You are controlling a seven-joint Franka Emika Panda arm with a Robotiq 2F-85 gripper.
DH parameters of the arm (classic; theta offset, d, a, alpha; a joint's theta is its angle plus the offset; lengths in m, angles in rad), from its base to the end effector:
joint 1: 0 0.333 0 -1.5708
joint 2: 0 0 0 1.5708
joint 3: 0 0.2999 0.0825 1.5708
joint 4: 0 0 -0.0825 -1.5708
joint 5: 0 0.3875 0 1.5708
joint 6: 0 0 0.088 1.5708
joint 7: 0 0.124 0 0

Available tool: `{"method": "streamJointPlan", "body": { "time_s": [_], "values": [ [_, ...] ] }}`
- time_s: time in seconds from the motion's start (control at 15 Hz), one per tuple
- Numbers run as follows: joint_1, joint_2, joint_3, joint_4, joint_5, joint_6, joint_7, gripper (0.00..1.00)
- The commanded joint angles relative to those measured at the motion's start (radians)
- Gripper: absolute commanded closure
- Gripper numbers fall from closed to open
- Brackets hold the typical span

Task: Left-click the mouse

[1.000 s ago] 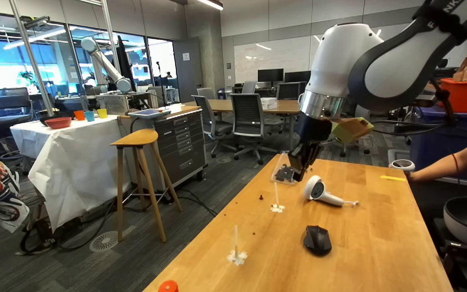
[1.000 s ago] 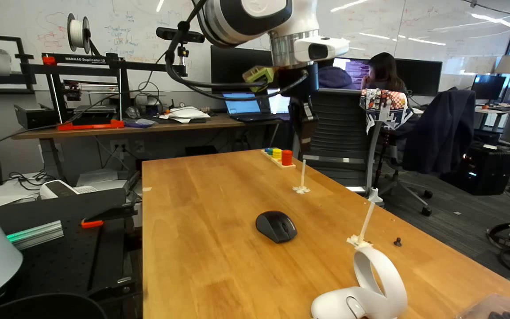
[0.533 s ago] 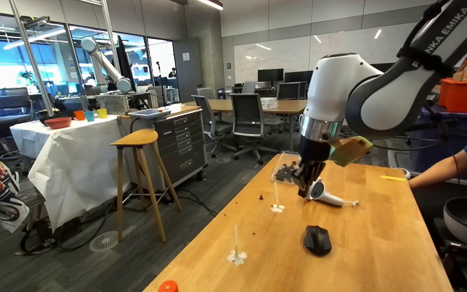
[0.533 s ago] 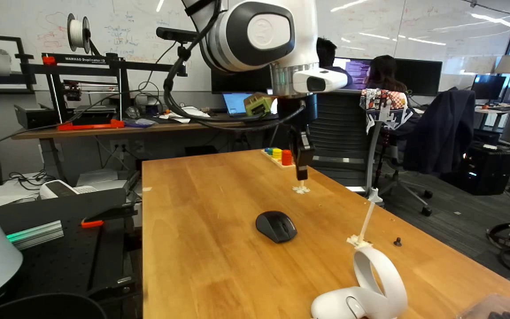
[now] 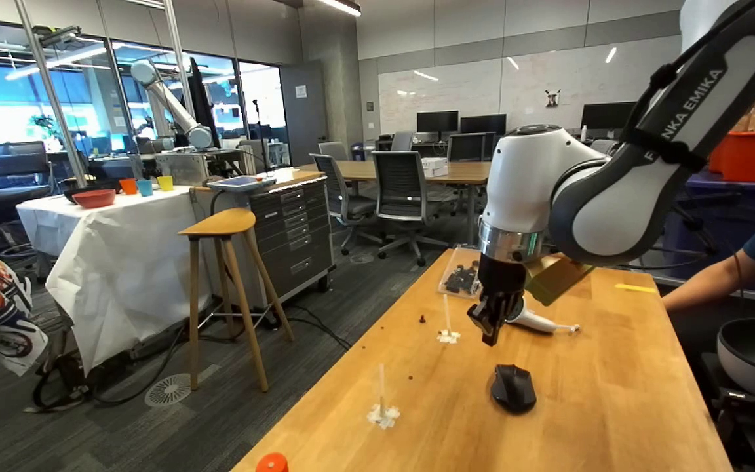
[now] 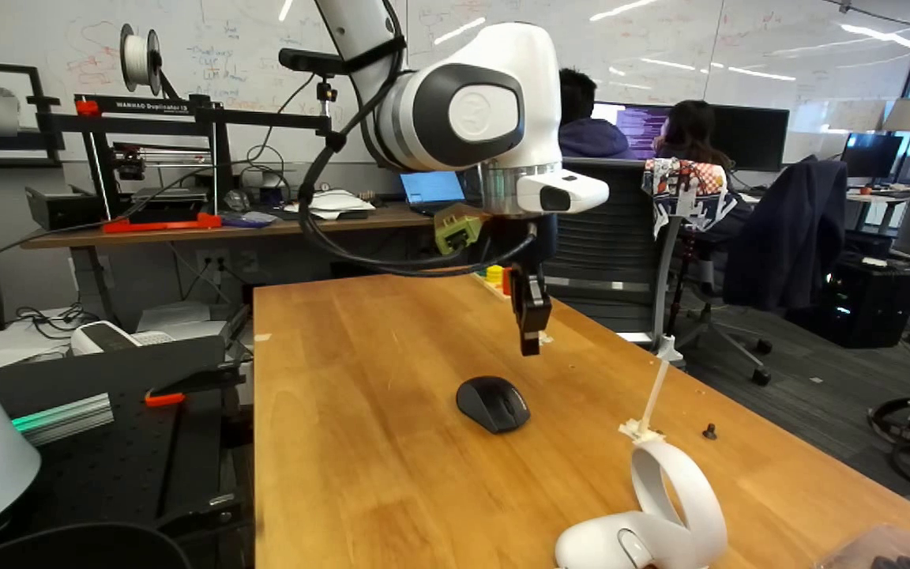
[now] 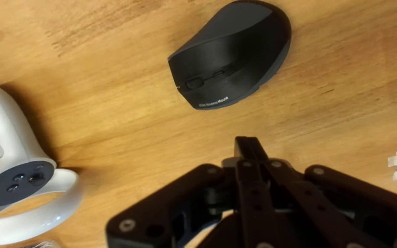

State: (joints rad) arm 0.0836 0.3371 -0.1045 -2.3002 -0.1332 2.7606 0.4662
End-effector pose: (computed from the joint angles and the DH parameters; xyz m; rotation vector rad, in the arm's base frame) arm 0.5390 -0.0087 0.1778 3.0231 -0.5477 0.2155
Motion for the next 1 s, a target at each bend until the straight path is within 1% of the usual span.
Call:
{"method": "streamJointPlan", "body": {
  "time_s": [0.0,0.4,0.93],
  "values": [
    [0.049,0.064,-0.048,0.048,-0.010,0.032,0.041,0.99],
    [0.080,0.107,-0.075,0.073,0.009,0.021,0.057,0.99],
    [0.105,0.090,-0.113,0.054,0.010,0.007,0.108,0.99]
  ]
}}
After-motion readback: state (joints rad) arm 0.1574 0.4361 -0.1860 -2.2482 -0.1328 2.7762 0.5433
